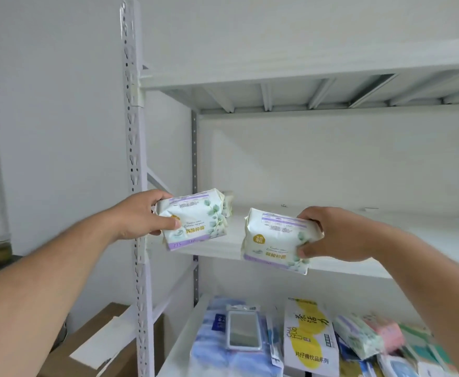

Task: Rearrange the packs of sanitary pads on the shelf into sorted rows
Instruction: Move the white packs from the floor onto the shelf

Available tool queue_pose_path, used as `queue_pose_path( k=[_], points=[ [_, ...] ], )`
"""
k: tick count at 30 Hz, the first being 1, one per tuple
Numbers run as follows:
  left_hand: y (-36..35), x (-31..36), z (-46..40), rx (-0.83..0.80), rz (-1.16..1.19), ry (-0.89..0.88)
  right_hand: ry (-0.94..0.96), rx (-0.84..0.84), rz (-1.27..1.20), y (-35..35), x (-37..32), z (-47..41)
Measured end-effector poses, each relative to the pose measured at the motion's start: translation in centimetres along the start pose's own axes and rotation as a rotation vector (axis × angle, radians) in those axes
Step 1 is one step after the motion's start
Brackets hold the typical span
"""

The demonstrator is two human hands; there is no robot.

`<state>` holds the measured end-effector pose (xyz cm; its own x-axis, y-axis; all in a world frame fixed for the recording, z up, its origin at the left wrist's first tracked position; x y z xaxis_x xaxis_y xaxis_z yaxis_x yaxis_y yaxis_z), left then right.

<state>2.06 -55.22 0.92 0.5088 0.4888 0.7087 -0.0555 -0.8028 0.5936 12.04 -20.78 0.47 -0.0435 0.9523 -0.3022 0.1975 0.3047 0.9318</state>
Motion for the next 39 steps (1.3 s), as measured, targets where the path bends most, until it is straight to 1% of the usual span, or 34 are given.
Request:
queue_pose_path(
  k=[6,12,17,23,26,30,35,39],
  points=[
    [1.1,-4.8,-10.4,-0.05,-0.021,-0.021,-0.063,0.053,0.025,-0.4,-1.0,-8.6],
    [-1.1,-10.3,-19.7,-0.161,-0.015,-0.031,-0.132,0.071,0.013,-1.9,-1.6,-16.2],
    [-3.4,-13.4,-23.8,-0.236,-0.043,-0.007,-0.176,0.073,0.037,-2.8,-1.5,-19.8],
    [-5.1,-15.0,-26.2,-0.278,-0.066,0.002,-0.2,0.081,0.035,-3.0,-1.1,-21.8],
    [-5.5,-15.8,-27.2,-0.251,-0.095,-0.009,-0.192,0.082,0.037,-3.1,-1.2,-22.5],
    [-5.5,-16.2,-27.9,-0.146,-0.192,-0.071,-0.177,0.083,0.034,-3.1,-1.1,-23.2],
    [-5.7,-17.4,-28.5,-0.083,-0.131,-0.057,-0.157,0.08,0.028,-3.3,-0.9,-24.0],
    [-5.7,-17.7,-29.0,-0.065,-0.14,-0.055,-0.146,0.07,-0.003,-3.7,-0.8,-24.6]
  ],
)
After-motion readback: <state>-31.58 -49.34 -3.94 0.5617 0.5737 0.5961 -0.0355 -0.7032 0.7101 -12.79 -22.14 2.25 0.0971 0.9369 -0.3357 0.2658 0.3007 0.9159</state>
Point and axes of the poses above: each hand's wrist, its own z-axis away from the middle knuckle, its own y-axis out of the back of the hand, x = y × z, the point moved 9 cm from there along -z, towards the middle knuckle, and after that the axes turned 6 degrees about -y, right-handed, at the moved point
